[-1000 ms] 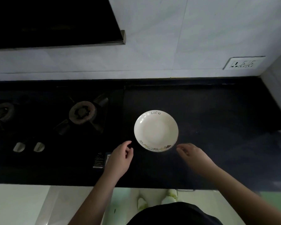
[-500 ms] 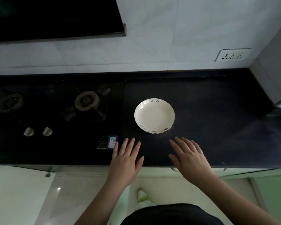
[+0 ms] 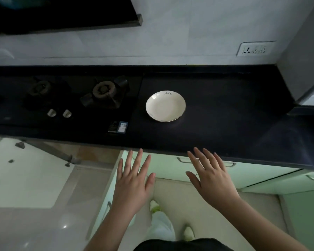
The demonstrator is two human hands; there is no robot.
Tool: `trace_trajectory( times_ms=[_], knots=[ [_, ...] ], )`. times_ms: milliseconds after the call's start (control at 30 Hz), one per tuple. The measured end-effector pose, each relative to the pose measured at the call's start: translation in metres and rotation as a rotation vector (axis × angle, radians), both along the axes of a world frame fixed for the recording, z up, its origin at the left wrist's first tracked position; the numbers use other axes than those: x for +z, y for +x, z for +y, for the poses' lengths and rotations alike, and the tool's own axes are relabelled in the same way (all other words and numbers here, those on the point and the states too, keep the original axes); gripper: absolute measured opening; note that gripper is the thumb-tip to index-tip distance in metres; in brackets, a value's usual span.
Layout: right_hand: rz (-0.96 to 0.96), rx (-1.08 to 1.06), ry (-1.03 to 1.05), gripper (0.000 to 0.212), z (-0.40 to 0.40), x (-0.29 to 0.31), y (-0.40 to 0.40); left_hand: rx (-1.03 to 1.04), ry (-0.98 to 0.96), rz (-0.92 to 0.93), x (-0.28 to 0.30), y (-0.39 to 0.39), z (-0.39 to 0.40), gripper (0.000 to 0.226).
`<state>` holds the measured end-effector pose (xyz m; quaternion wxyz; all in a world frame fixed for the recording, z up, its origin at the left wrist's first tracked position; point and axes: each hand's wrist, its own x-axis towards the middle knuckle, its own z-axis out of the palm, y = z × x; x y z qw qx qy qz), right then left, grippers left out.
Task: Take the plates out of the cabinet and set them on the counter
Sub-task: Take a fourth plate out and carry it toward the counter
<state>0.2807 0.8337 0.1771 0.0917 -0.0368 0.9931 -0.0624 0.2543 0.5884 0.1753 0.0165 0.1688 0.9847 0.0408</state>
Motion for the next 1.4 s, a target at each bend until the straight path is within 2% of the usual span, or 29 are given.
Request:
trace_trajectory(
  times_ms=[200, 533, 600, 800, 933, 1133, 1400],
  knots=[
    [-0.008, 0.188, -0.046, 0.073, -0.036, 0.003, 0.017, 0.146, -0.076, 0.003, 0.018, 0.061, -0.033, 0.059],
    [0.044, 0.560, -0.082, 0.074, -0.166, 0.018, 0.047, 0.559, -0.179, -0.034, 0.039, 0.187, -0.134, 0.061],
    [0.046, 0.567, -0.082, 0.075, -0.178, 0.023, 0.054, 0.603, -0.195, -0.007, 0.045, 0.198, -0.146, 0.061],
    [0.088, 0.723, -0.084, 0.077, -0.274, 0.036, 0.123, 0.821, -0.094, 0.041, 0.043, 0.307, -0.222, 0.062],
    [0.068, 0.772, -0.122, 0.077, -0.342, 0.038, 0.197, 0.859, -0.053, -0.019, 0.028, 0.382, -0.262, 0.060],
    [0.073, 0.961, -0.078, 0.076, -0.418, 0.024, 0.283, 0.896, -0.039, 0.015, 0.025, 0.458, -0.315, 0.062],
    [0.092, 0.993, -0.053, 0.071, -0.464, 0.022, 0.310, 0.918, -0.045, 0.058, 0.026, 0.491, -0.358, 0.064]
  ],
)
